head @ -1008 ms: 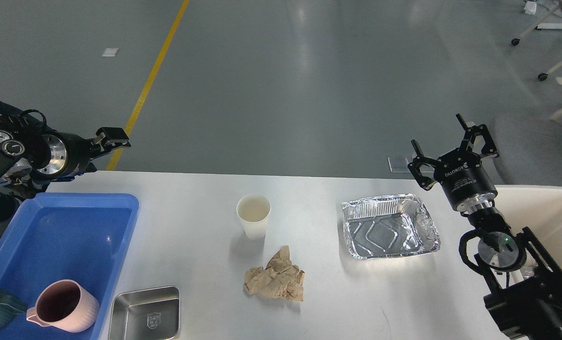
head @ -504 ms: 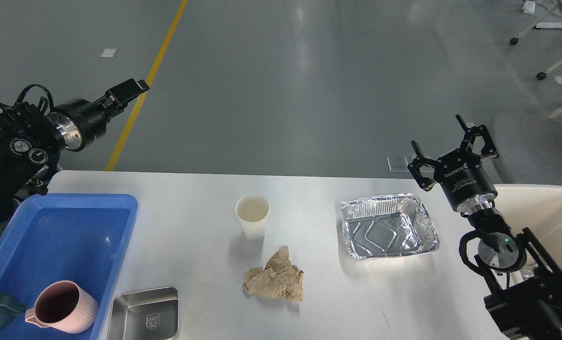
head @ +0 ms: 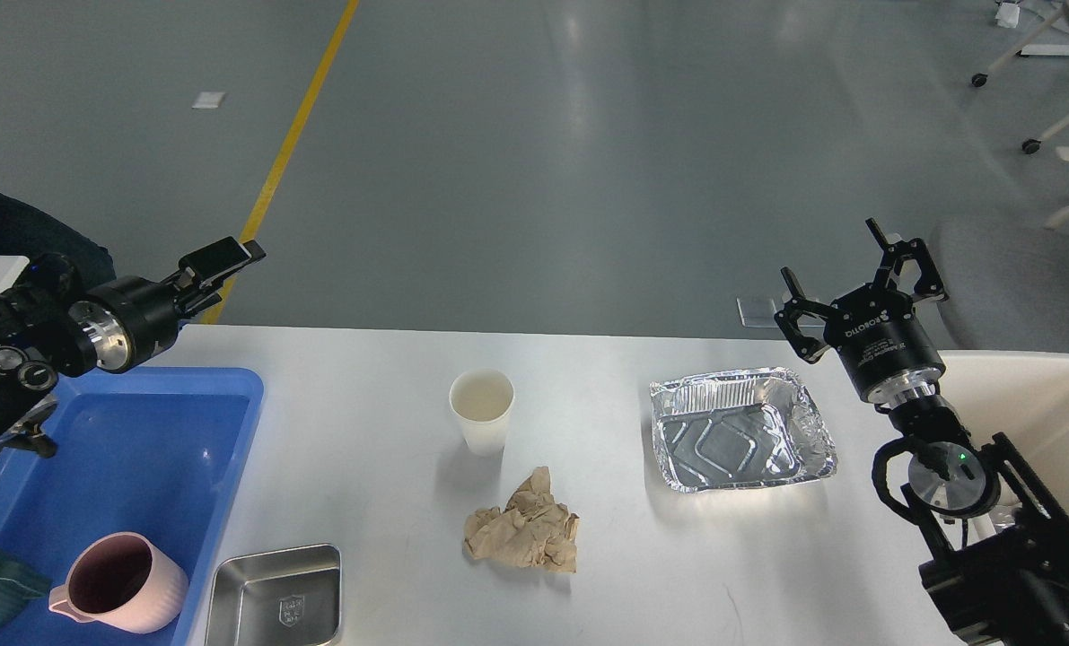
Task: Tidy desktop
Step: 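Raise the left gripper out of the blue bin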
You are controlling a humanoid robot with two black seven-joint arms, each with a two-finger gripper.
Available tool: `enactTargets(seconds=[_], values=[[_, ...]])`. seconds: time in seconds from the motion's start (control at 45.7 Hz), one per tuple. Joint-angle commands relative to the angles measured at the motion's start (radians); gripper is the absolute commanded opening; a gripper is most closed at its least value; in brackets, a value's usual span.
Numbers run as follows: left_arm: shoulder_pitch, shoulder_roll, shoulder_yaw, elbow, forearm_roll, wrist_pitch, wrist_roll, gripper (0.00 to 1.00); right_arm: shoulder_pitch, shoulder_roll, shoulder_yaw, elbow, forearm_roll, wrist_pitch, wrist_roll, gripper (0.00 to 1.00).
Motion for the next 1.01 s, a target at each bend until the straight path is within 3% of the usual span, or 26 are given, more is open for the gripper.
enactTargets(seconds=[0.0, 0.175, 0.438, 0.657, 0.854, 0.986], values=[[0.035, 0.204, 0.009, -0.194, -0.002, -0.054, 0.001, 0.98, 0.003, -0.003, 0.000, -0.004, 0.000, 0.000, 0.000, 1.00], [0.082, 0.456, 0.015, -0.373, -0.007, -0.111, -0.002, 0.98, 0.006, 0.000, 0.000, -0.002, 0.000, 0.000, 0.000, 1.00], [0.086, 0.609, 0.015, -0.410, -0.008, -0.296, -0.004, 0.98, 0.008, -0.002, 0.000, -0.004, -0.001, 0.000, 0.000, 1.00], [0.072, 0.661, -0.012, -0.421, -0.008, -0.353, -0.031, 0.98, 0.009, -0.005, 0.002, -0.005, 0.000, 0.000, 0.000, 1.00], [0.078, 0.640, -0.002, -0.419, -0.011, -0.365, -0.024, 0.98, 0.014, -0.002, 0.002, -0.005, 0.000, -0.002, 0.000, 1.00], [0.082, 0.563, -0.002, -0.404, -0.016, -0.465, -0.001, 0.98, 0.012, -0.003, 0.000, -0.005, 0.000, -0.002, 0.000, 1.00]])
